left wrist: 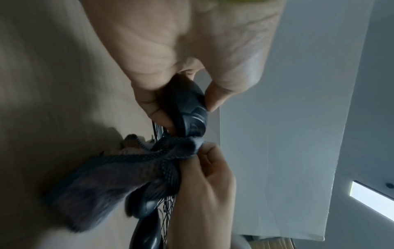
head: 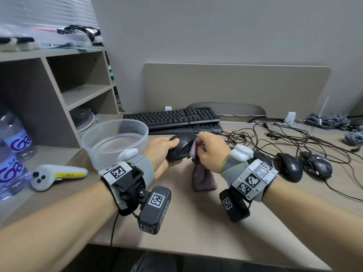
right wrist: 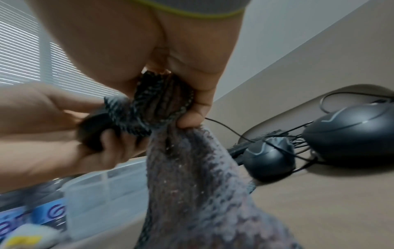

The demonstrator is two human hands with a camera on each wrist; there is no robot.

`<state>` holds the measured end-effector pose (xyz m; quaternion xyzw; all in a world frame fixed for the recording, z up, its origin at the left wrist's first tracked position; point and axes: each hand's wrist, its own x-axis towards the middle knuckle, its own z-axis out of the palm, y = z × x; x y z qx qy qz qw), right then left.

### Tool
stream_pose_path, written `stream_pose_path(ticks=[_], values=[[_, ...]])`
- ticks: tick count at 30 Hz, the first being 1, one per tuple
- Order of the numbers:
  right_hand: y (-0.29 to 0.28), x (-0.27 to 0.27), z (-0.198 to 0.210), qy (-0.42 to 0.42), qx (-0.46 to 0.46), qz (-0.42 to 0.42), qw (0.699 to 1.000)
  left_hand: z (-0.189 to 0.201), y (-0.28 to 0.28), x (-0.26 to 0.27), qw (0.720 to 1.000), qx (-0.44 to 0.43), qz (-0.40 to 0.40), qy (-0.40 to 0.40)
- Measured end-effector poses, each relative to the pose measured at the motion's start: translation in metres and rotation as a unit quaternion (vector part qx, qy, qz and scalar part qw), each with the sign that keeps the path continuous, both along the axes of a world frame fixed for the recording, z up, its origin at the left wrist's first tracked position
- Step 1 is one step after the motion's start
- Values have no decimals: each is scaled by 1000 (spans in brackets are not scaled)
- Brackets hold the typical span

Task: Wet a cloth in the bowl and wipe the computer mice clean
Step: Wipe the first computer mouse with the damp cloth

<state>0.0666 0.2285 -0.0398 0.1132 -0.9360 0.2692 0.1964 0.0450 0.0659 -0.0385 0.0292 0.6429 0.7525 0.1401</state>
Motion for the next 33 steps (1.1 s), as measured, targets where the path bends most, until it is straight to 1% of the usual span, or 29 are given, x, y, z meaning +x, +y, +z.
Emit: stream_pose_path(ticks=[3,4,5,7,9,10,11,13,15,17,18,20,22,23,26,27,30,31,33], values=[[-10,12,-3,-6,14,56,998,1,-2,-1,1000,-5,-4,7],[-9,12,-5,-17,27,57,998,0,-3,0,1000,-13,1,12],[-6,9,-5,-24,32,45,998,-1,-4,0,999,-25,10,20],[5,-1,-3,-34,9,-3,999,-5,-6,2,997,-55,33,47],[14,-8,2,-16,-18,-53,998,-9,-10,2,992,-91,36,83],[17,-9,5,-2,-23,-61,998,-10,-11,2,989,-108,32,99],[17,-10,9,7,-23,-52,998,-11,-12,1,986,-125,29,108],[6,-8,14,19,0,-6,1000,-11,-9,1,977,-168,24,127],[-11,-3,11,26,36,47,998,-11,-4,2,970,-201,15,139],[-22,1,3,39,49,92,994,-9,-3,2,965,-220,11,143],[-22,-1,3,40,44,95,994,-8,-3,2,962,-230,13,146],[-15,-10,7,26,19,55,998,-8,-6,1,956,-249,22,155],[-13,-12,12,16,19,21,999,-8,-7,0,955,-251,25,155],[-17,-8,13,27,24,36,999,-9,-7,-1,955,-249,27,159],[-35,8,8,49,48,136,988,-12,-8,-5,946,-265,35,183],[-36,7,6,51,46,141,988,-14,-9,-5,944,-271,36,186],[-29,-5,4,65,-12,94,993,-18,-10,-5,947,-260,34,187],[-28,-5,4,62,-14,90,994,-18,-10,-5,947,-260,34,184],[-35,1,1,67,9,139,988,-19,-10,-5,950,-258,29,172]])
